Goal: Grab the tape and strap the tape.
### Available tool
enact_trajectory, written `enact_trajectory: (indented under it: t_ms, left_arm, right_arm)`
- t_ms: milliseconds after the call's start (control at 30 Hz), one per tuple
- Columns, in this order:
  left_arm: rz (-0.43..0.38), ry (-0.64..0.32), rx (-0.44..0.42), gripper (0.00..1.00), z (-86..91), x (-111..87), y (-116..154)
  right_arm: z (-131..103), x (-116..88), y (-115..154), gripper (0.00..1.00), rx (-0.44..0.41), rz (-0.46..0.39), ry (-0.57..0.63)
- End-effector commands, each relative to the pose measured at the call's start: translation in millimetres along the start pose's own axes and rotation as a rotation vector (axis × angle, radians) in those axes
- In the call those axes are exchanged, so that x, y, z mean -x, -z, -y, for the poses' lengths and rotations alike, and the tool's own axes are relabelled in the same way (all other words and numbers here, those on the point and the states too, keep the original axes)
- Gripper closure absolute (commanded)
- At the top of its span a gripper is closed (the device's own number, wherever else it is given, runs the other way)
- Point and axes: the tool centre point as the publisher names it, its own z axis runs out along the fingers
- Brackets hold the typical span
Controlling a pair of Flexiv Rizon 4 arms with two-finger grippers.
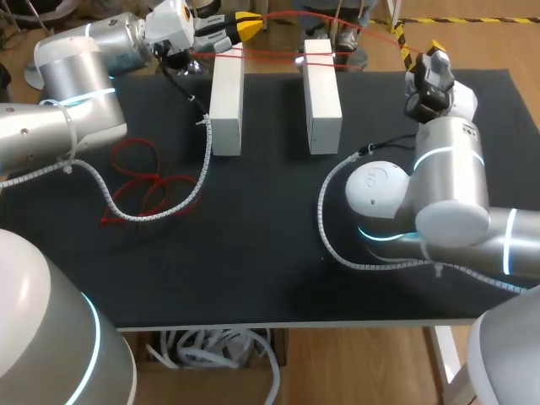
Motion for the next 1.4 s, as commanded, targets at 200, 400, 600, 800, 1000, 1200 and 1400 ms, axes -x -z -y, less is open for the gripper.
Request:
enact_trajectory:
  t_ms: [200,400,600,800,1000,1200,1400]
  left_arm:
    - [0.000,-0.002,-0.004,1.00,-1.5,0.2,0.0]
    - [0.000,-0.002,-0.004,1.00,-1.5,0.2,0.0]
    - [0.000,-0.002,-0.004,1.00,-1.5,0.2,0.0]
    - [0.000,-0.002,-0.004,1.00,-1.5,0.2,0.0]
    - [0.000,-0.002,-0.004,1.00,-1.5,0.2,0.0]
    - [0.000,-0.002,-0.004,1.00,-1.5,0.2,0.0]
    - [0.000,-0.002,-0.004,1.00,-1.5,0.2,0.0]
  right_arm:
    - [2.7,1.3,-0.6,1.00,0.008,-0.001,0.008]
    - [3.7,3.0,-2.7,1.00,0.024,0.016,0.108]
    - [4.6,2.0,0.9,1.00,-0.011,-0.030,0.308]
    - [9.9,-7.7,3.1,1.00,0.017,0.015,0.437]
    - [9.9,-7.7,3.1,1.00,0.017,0.015,0.437]
    - [9.9,-7.7,3.1,1.00,0.017,0.015,0.437]
    - [9.9,-7.7,3.1,1.00,0.017,0.015,0.437]
